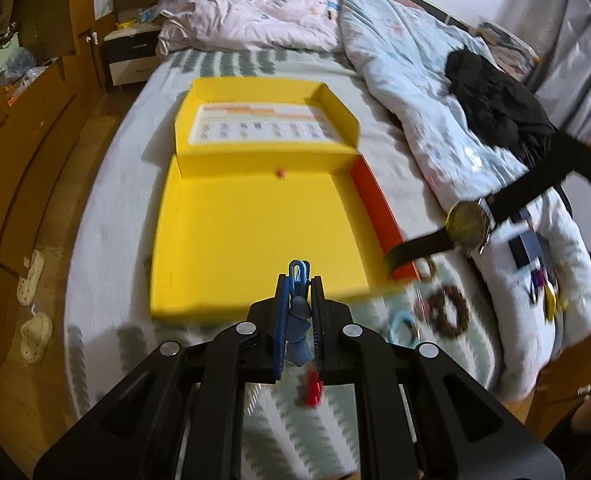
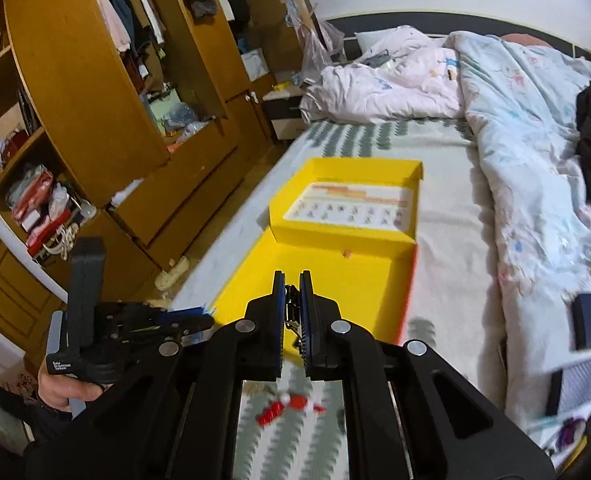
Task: Organize jewelry
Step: 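Carry the blue figurine out with the left tool while the right tool carries the watch out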
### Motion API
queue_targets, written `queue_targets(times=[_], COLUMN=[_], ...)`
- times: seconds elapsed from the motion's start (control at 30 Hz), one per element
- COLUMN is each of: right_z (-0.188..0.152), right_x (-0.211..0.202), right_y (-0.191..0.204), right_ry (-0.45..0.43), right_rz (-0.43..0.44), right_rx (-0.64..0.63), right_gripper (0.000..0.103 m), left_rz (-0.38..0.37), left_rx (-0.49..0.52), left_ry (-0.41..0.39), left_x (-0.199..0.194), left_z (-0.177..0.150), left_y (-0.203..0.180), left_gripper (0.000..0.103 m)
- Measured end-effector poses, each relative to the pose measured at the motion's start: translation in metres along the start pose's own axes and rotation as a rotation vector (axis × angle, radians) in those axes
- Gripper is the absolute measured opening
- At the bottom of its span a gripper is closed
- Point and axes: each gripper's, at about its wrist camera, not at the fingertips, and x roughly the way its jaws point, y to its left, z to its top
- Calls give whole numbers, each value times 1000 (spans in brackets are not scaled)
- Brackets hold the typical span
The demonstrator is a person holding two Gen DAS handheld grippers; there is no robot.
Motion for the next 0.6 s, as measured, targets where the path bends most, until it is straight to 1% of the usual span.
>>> queue_targets(times=[0.13, 0.27, 0.33, 0.37, 0.43, 0.5, 0.6], right_z=[-34, -74, -90, -101, -112, -124, -138], right_x=[-17, -22, -23, -20, -18, -11, 2], right_y=[5, 6, 4, 3, 2, -1, -10], right_ry=[21, 63, 67, 91, 88, 115, 139], right_rz=[-22, -42, -36, -37, -30, -8, 1], right_rx=[-2, 6, 16, 21, 28, 41, 63], right_gripper=[8, 8, 8, 8, 8, 8, 6], left_rz=[-15, -9, -12, -8, -10, -5, 38], left_rx=[-1, -2, -4, -5, -8, -10, 0], left_ry=[66, 124, 152, 164, 185, 202, 210], left_x=[12, 28, 39, 44, 56, 65, 76], left_z=[-51, -93, -109, -115, -126, -132, -139], left_y=[-6, -14, -15, -16, -18, -19, -21], left_gripper=[11, 11, 11, 11, 11, 11, 11])
